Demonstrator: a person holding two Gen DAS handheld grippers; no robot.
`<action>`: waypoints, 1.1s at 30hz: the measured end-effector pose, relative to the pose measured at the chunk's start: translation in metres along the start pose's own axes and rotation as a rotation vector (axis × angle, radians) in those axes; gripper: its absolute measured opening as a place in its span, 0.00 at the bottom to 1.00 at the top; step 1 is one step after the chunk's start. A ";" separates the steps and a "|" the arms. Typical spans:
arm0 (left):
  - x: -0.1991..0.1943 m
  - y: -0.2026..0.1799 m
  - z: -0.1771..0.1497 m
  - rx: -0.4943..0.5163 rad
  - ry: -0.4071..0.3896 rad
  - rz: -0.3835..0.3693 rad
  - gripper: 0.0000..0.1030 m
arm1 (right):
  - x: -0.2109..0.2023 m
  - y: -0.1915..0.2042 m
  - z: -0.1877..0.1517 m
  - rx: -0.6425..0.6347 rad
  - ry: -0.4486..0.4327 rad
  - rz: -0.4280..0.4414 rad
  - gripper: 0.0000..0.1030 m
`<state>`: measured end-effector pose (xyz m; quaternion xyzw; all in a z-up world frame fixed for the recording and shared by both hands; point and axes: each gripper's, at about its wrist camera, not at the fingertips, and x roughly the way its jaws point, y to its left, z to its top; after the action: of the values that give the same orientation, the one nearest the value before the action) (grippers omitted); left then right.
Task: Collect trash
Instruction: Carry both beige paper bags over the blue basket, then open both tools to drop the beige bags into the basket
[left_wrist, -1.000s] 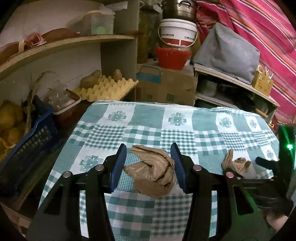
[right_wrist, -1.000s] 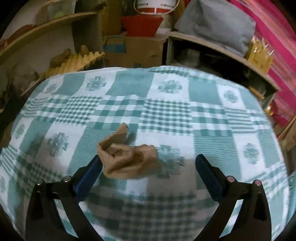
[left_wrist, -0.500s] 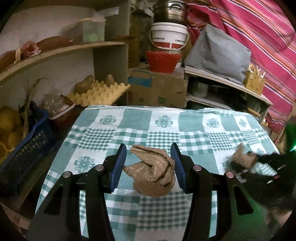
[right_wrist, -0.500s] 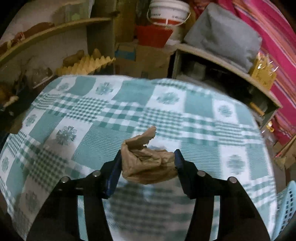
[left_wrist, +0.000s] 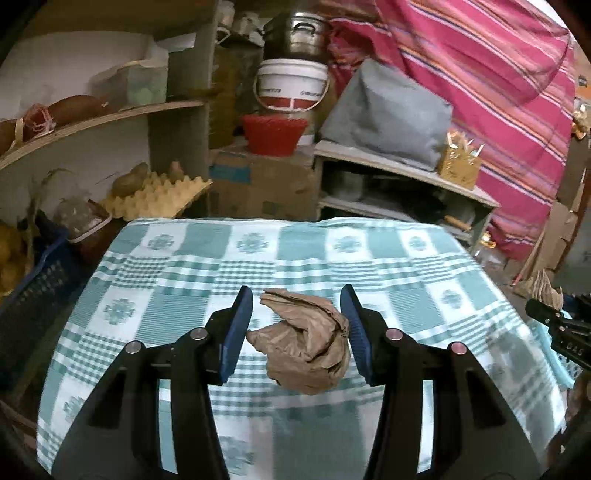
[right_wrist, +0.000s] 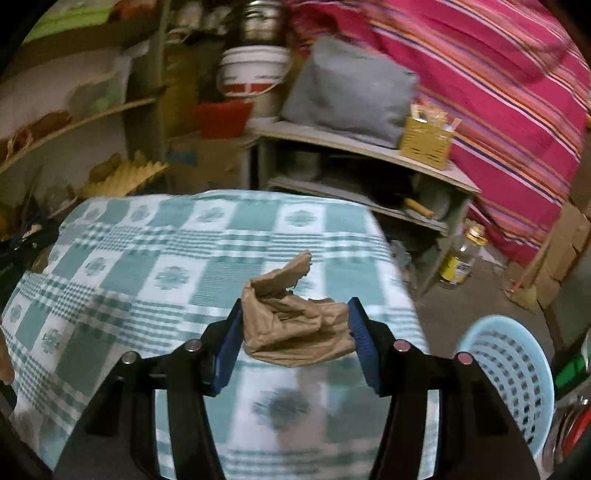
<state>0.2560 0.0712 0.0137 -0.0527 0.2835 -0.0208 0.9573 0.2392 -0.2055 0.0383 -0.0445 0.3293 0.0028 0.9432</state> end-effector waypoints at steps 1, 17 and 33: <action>-0.002 -0.005 -0.001 0.003 -0.001 -0.006 0.47 | -0.004 -0.009 -0.004 0.012 -0.010 -0.007 0.53; -0.014 -0.165 -0.010 0.135 -0.012 -0.178 0.47 | -0.053 -0.154 -0.044 0.172 -0.079 -0.175 0.53; 0.000 -0.353 -0.054 0.285 0.041 -0.476 0.47 | -0.079 -0.270 -0.096 0.361 -0.061 -0.308 0.53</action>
<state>0.2228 -0.2847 0.0087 0.0179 0.2767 -0.2859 0.9173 0.1274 -0.4811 0.0350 0.0753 0.2852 -0.1985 0.9347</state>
